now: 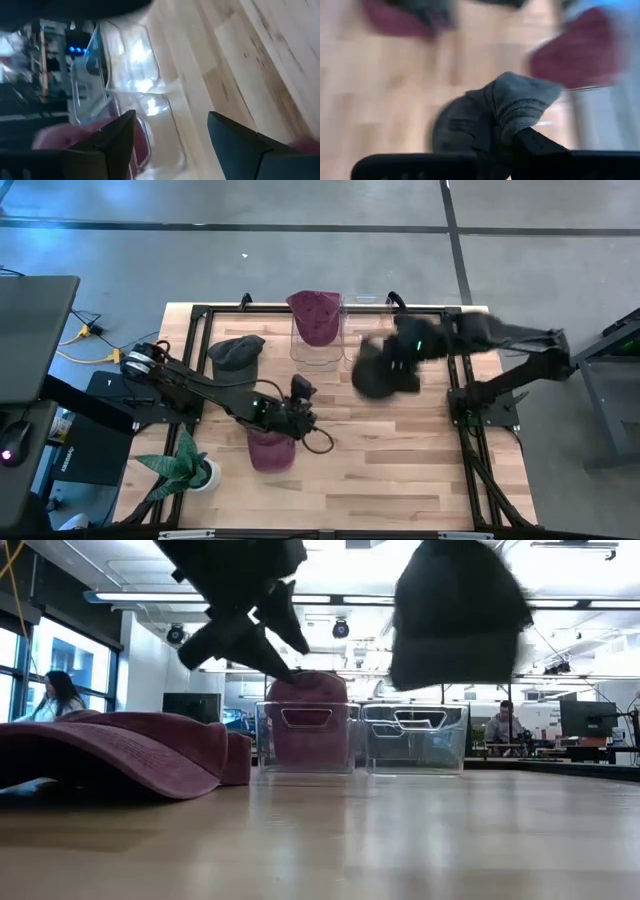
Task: Pick & Place hat
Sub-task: Put the right black cap into the right transparent bin
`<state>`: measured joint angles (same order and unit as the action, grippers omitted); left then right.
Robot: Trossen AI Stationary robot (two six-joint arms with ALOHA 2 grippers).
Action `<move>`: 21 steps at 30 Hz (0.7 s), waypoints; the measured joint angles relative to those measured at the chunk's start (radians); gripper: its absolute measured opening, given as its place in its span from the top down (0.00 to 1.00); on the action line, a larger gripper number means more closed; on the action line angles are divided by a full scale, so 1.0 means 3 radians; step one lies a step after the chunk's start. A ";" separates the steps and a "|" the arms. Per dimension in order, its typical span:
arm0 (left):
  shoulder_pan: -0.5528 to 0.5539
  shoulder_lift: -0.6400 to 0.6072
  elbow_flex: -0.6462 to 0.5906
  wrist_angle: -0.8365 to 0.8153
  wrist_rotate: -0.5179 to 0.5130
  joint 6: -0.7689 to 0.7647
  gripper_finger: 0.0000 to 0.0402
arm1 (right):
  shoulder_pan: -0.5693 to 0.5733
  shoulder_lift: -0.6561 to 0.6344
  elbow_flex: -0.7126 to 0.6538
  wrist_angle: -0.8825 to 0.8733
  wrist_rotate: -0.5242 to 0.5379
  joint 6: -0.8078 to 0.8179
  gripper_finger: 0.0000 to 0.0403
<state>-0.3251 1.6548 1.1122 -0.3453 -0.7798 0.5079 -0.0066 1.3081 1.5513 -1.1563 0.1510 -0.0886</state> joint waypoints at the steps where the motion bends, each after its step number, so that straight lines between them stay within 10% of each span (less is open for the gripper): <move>1: 0.0002 -0.0046 0.0000 -0.0081 0.0035 -0.0113 0.41 | -0.0160 -0.0041 0.0000 0.0066 0.0078 -0.0208 0.93; 6: -0.0008 -0.0144 0.0000 -0.0122 0.0054 -0.0393 0.41 | -0.0907 -0.0065 0.0000 0.0680 0.0485 -0.1422 0.93; 11: -0.0008 -0.0165 -0.0004 -0.0141 -0.0057 -0.0506 0.41 | -0.1564 0.0181 -0.0167 0.1191 0.0001 -0.2622 0.93; 21: -0.0008 -0.0165 -0.0004 -0.0259 -0.0079 -0.0782 0.41 | -0.2049 0.0808 -0.0900 0.1621 0.0168 -0.3400 0.91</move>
<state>-0.3275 1.6054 1.1110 -0.4230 -0.8036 0.2732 -0.6213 1.5504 1.2813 -0.6699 0.2013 -1.1085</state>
